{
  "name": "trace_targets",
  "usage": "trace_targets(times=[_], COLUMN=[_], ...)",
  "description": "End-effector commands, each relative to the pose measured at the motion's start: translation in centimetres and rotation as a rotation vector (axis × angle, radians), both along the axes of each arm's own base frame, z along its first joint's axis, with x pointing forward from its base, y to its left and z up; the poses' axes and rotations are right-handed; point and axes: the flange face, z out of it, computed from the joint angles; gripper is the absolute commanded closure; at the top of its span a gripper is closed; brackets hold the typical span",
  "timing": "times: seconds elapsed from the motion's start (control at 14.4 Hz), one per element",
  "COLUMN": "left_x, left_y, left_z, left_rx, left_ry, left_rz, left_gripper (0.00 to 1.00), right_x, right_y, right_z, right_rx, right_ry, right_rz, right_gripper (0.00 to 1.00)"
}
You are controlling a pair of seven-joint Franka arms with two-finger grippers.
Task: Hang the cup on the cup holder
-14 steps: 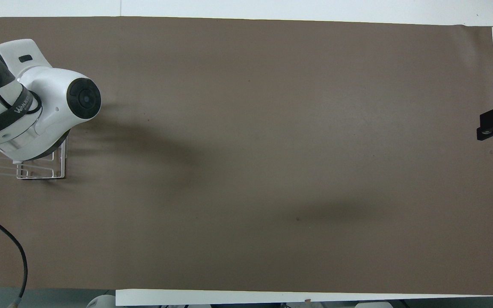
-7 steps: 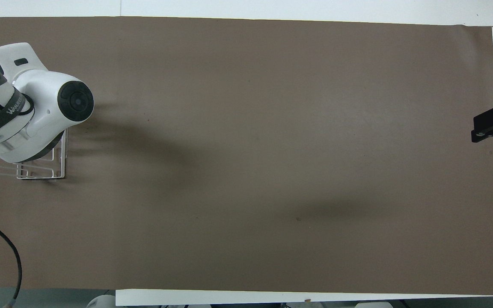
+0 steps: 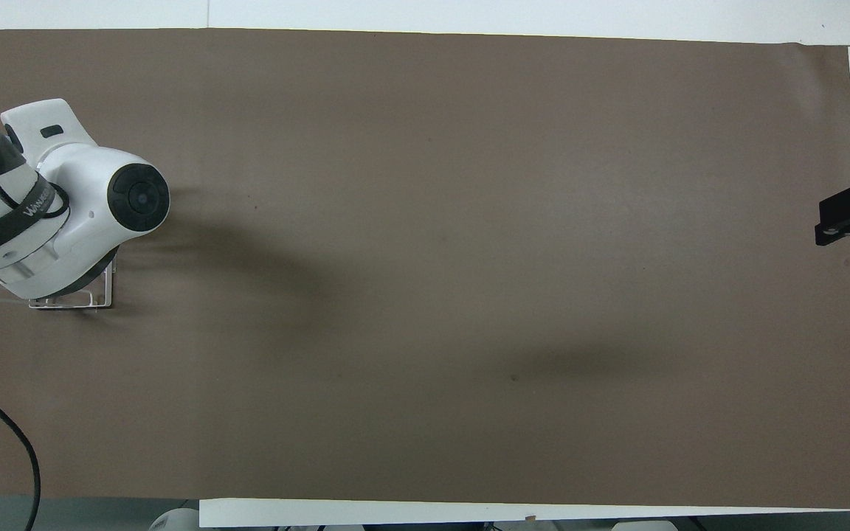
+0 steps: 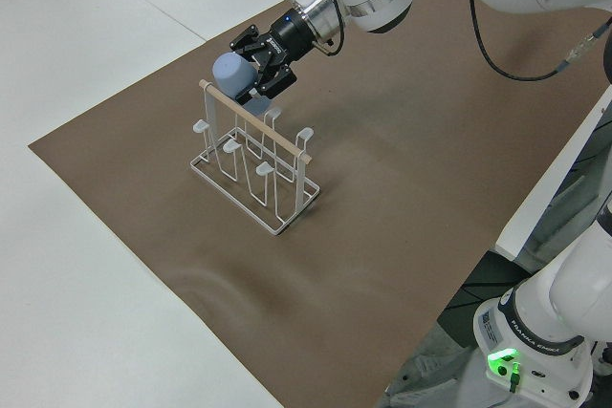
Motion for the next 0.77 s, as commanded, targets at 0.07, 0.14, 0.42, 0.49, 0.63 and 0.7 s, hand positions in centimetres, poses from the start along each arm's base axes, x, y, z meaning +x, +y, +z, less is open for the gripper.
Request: trace_targets(times=[0.07,0.14,0.42,0.49,0.63,0.7], left_x=[-1.0,-1.0,0.0,0.5,1.2,1.6], left_y=[-0.1,0.0,-0.1,-0.2,-0.5,-0.5], left_z=[0.4,0.5,1.5,2.1,3.1,4.6], left_rx=[-0.044,-0.045,-0.076,-0.089,-0.111,-0.132], left_ry=[0.006,0.008,-0.011,-0.007,0.019,0.044], left_rz=[0.001,0.005,0.031,0.036,0.041,0.049], left_gripper=[0.00,0.00,0.00,0.00,0.00,0.00], right_x=[-0.3,-0.3,-0.3,-0.4,-0.4,-0.3], right_y=[-0.4,-0.4,-0.3,-0.3,-0.4,-0.4], right_z=[-0.1,-0.1,-0.1,-0.1,0.0,0.0], right_rx=[0.024,0.024,0.024,0.024,0.024,0.024], right_ry=[0.001,0.001,0.001,0.003,0.001,0.000], right_rz=[0.015,0.015,0.015,0.016,0.013,0.015], right_gripper=[0.00,0.00,0.00,0.00,0.00,0.00])
